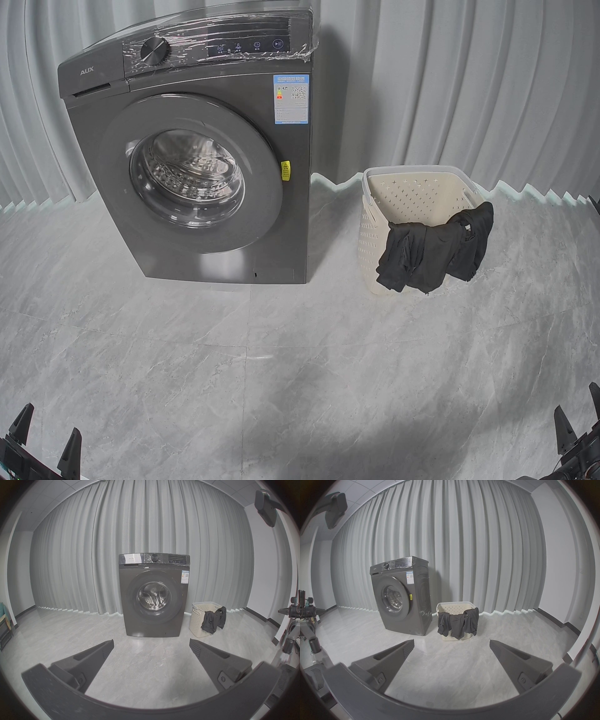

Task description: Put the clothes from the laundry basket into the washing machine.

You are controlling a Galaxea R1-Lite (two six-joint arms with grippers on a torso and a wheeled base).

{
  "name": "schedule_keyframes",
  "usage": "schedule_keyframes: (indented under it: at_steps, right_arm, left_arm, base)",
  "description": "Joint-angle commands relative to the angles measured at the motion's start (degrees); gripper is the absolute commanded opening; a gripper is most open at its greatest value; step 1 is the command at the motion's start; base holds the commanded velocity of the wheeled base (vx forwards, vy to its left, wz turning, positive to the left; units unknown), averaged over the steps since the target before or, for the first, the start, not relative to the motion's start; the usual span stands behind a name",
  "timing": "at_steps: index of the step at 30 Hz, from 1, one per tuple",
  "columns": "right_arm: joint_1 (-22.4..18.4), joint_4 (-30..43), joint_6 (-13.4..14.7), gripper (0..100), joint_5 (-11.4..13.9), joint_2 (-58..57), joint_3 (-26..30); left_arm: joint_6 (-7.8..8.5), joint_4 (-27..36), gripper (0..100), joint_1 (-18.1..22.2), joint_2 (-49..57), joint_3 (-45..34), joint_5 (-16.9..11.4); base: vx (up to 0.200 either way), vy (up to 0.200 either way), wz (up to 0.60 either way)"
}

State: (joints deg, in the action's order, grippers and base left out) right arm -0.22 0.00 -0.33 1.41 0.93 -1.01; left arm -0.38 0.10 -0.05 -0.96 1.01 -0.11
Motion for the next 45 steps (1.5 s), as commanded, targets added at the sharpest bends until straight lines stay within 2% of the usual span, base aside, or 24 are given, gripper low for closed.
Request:
schedule_keyframes:
  at_steps: [1, 19, 45]
  right_arm:
    - [0.04, 0.0, -0.02, 100, 0.08, -0.66, 1.01]
    - [0.04, 0.0, -0.02, 100, -0.01, -0.66, 1.01]
    - [0.13, 0.09, -0.02, 100, -0.01, -0.66, 1.01]
  left_arm:
    - [0.03, 0.08, 100, 0.05, 0.88, -0.92, -0.07]
    - [-0.06, -0.01, 100, 0.05, 0.88, -0.92, -0.07]
    - [-0.24, -0.01, 100, 0.05, 0.88, -0.92, -0.07]
  base:
    - [0.2, 0.0, 0.0]
    - [0.0, 0.0, 0.0]
    - [0.0, -0.2, 0.0]
